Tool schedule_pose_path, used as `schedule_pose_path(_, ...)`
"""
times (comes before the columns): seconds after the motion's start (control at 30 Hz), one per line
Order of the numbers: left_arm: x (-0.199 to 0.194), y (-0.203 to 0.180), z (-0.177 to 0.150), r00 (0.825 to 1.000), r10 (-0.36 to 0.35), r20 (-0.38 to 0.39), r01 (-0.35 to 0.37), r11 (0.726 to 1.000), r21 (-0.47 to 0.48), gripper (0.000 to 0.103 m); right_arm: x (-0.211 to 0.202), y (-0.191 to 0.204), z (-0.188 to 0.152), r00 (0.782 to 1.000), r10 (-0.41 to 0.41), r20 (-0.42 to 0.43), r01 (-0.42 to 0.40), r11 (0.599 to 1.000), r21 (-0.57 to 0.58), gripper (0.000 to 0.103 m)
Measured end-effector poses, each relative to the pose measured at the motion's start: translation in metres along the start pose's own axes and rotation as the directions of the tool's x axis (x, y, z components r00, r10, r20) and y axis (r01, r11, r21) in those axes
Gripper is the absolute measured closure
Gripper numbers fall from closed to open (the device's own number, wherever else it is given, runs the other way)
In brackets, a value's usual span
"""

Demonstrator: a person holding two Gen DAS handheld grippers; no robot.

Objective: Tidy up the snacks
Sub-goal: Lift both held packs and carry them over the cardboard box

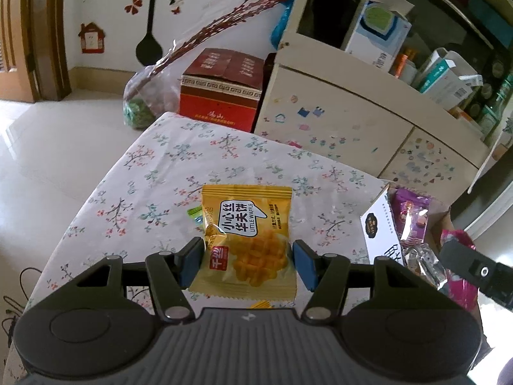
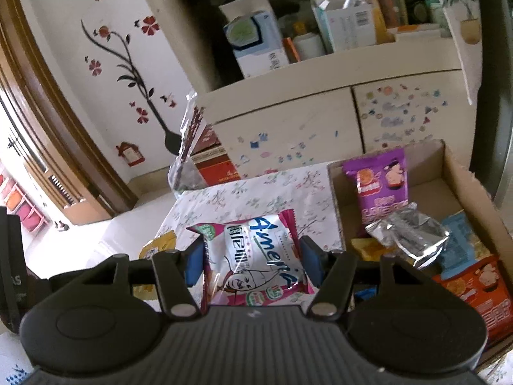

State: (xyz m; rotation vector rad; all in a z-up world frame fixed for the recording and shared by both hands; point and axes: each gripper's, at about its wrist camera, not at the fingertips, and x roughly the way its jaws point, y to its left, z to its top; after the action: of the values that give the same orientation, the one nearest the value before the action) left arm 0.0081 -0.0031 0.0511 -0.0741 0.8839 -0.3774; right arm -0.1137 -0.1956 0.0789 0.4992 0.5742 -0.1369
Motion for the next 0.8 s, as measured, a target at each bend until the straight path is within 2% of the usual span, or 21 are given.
schedule_pose_path(0.17,0.001,-0.012,0.000,0.999,-0.042,0.018,0.041,0.999,0.028,0.037,-0.006,-0.014,0.007,0.999,-0.027,0.022,0.027,0.999,0.027,0.041)
schedule_pose_path(0.4,0.004,-0.044,-0.002,0.988,-0.151,0.045,0.146,0.984,0.101,0.037,-0.024,-0.048,0.021,0.993,-0.085,0.076,0.076,0.990,0.116,0.041)
schedule_pose_path(0.57,0.005,-0.073,-0.005,0.966,-0.256,0.046,0.247,0.957,0.152,0.037,-0.036,-0.073,0.029,0.985,-0.133,0.106,0.112,0.976,0.185,0.041)
schedule_pose_path(0.67,0.005,-0.095,-0.010,0.945,-0.326,0.031,0.314,0.929,0.194,0.037,-0.042,-0.085,0.032,0.980,-0.157,0.118,0.128,0.966,0.223,0.041)
schedule_pose_path(0.8,0.009,-0.122,-0.018,0.923,-0.384,0.000,0.372,0.895,0.248,0.037,-0.048,-0.098,0.034,0.973,-0.192,0.126,0.152,0.951,0.270,0.041)
